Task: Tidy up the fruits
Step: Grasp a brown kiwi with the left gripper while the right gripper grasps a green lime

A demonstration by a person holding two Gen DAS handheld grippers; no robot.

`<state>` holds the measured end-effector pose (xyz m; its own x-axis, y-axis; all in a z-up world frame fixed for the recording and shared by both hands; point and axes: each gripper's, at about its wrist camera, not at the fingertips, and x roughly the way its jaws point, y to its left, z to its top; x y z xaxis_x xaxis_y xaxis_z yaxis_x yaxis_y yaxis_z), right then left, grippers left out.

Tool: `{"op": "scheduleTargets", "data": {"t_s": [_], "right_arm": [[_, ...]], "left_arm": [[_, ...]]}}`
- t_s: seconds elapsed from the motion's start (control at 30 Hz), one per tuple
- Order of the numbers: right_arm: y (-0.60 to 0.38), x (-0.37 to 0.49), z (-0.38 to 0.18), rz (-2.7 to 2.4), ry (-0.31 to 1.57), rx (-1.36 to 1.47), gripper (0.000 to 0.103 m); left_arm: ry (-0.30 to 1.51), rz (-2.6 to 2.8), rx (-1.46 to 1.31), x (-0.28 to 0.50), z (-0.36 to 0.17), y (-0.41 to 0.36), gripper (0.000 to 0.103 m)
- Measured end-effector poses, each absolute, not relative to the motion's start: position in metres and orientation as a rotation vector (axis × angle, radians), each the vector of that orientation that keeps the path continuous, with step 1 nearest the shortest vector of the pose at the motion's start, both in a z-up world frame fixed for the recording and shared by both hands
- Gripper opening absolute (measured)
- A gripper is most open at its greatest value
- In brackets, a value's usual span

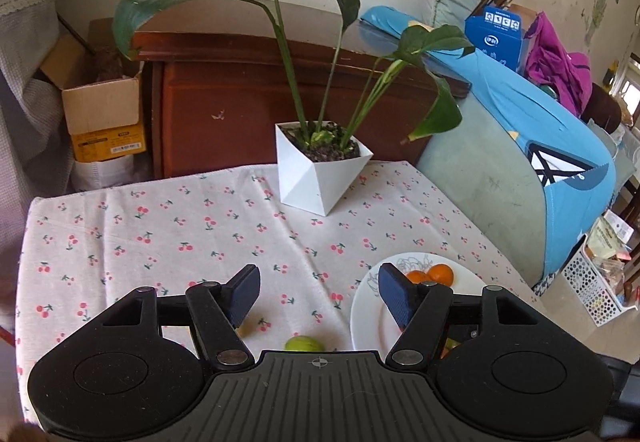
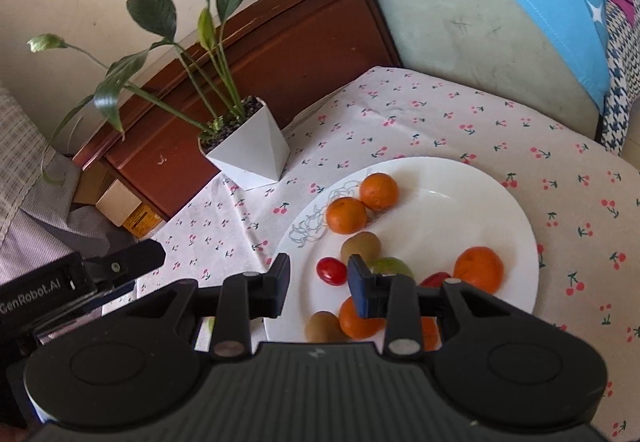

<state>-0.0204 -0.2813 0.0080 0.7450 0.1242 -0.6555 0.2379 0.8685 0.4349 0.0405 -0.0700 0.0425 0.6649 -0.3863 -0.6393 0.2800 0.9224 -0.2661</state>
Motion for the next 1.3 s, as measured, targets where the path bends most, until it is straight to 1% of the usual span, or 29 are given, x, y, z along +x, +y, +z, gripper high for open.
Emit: {"op": "scheduleTargets", "data": {"t_s": [0.27, 0.5, 0.8, 1.3], "right_arm": [[-0.246, -0.016, 0.003, 0.091, 0.746, 0.456, 0.033], [-0.212, -0.011, -0.010, 0.186, 0.765, 0.373, 0.033], [-0.191, -0.001, -0.027, 0.173, 0.799, 0.318, 0.033], [-0.172, 0.009, -0.039, 0.123, 0.793, 0.229, 0.034]], "left_arm": [[0.764, -0.322, -0.085, 0.050, 0.051, -0.057, 0.065], [0.794, -0.262, -0.077, 0.059, 0.037, -0.043, 0.065], [0.859, -0.204, -0.144, 0.069, 0.018, -0.028, 0.065], [0.876, -0.203, -0.133, 0.073, 0.005, -0.026, 0.065]]}}
